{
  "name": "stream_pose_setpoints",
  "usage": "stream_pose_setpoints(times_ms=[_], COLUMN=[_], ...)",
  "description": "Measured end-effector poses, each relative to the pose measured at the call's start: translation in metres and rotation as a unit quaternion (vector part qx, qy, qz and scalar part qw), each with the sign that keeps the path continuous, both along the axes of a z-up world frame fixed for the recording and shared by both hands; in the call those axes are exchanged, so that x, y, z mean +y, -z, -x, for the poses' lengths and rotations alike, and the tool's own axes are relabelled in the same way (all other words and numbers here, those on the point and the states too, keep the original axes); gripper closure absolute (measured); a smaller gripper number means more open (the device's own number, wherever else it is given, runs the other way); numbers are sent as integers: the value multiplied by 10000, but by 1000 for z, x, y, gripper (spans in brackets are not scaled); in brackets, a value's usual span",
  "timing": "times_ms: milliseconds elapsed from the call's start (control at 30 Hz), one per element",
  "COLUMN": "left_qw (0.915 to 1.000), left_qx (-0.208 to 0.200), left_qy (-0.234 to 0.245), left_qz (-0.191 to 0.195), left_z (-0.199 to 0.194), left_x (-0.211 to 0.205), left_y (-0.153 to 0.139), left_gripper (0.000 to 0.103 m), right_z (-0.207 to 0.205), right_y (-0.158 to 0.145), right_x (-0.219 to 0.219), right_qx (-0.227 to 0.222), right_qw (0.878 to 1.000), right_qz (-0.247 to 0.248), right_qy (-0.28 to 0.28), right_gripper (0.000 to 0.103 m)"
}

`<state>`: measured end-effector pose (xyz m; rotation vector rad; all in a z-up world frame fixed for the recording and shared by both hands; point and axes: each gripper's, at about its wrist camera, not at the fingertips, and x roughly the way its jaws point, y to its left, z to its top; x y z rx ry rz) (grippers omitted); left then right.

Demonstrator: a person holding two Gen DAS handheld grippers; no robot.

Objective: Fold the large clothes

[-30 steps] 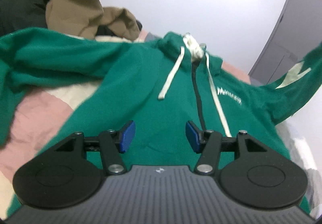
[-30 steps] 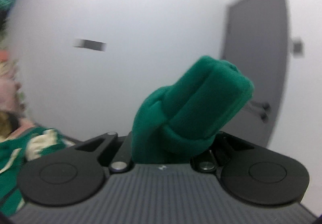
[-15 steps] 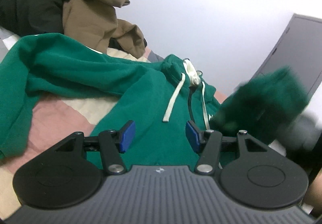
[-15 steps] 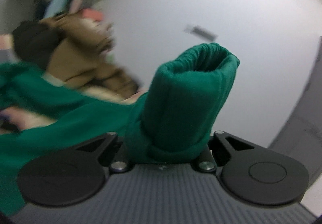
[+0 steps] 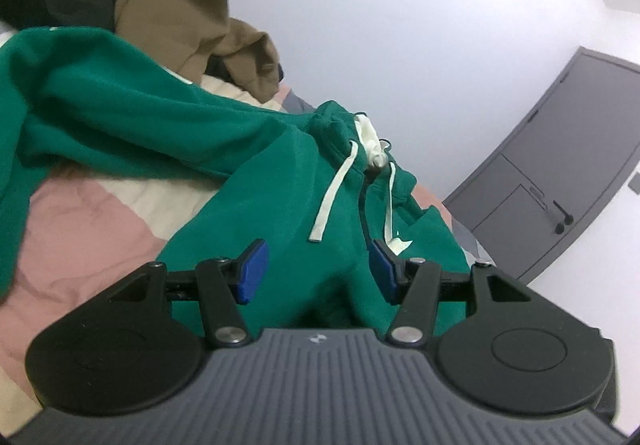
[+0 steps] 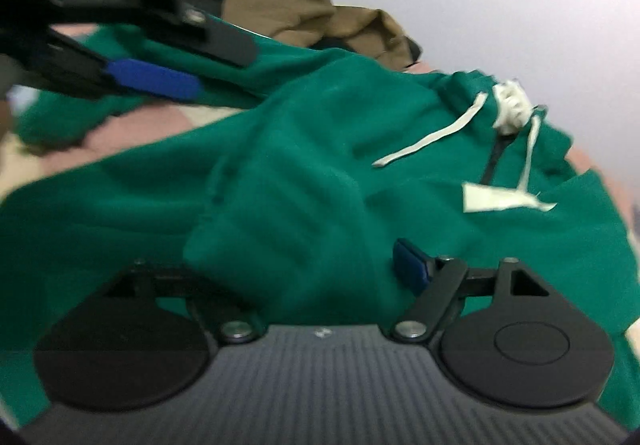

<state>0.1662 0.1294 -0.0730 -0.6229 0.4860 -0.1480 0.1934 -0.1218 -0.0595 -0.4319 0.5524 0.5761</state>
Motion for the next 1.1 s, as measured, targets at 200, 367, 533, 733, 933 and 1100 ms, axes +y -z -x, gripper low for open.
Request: stream_pose_setpoints(times_ms=[200,367,533,733,933,1100], left_qw=[9990,9971,9934,9885,9844,9824], left_qx=[-199,-50,191,416,284,177], left_qy=[174,389,434,493,612,836], left_qz=[-354,-648,-1045,-1365,-1624,-1660], left_z=[12,20,13,-1,-5,-7], left_x=[-14,-31,-51,-73,-87,-98], left_y=[-11,-9,3,20,27,30], left_gripper=[41,41,41,41,41,41], right_z=[25,36,-13,-72,-97,-93], right_y=[8,-3,11,43,47,34], right_x=[-27,-84,-136,-185,-192,-213], right_qx=[527,630,1022,1436,1058,466], right_qw=[9959,9784,9363,8789,8753,8605], right_qz=[-732,-1838,-2653,-3525,-3677,-3839], right_qy=[99,706,2060,2876,2958,3316], right_gripper=[26,26,26,27,80,89])
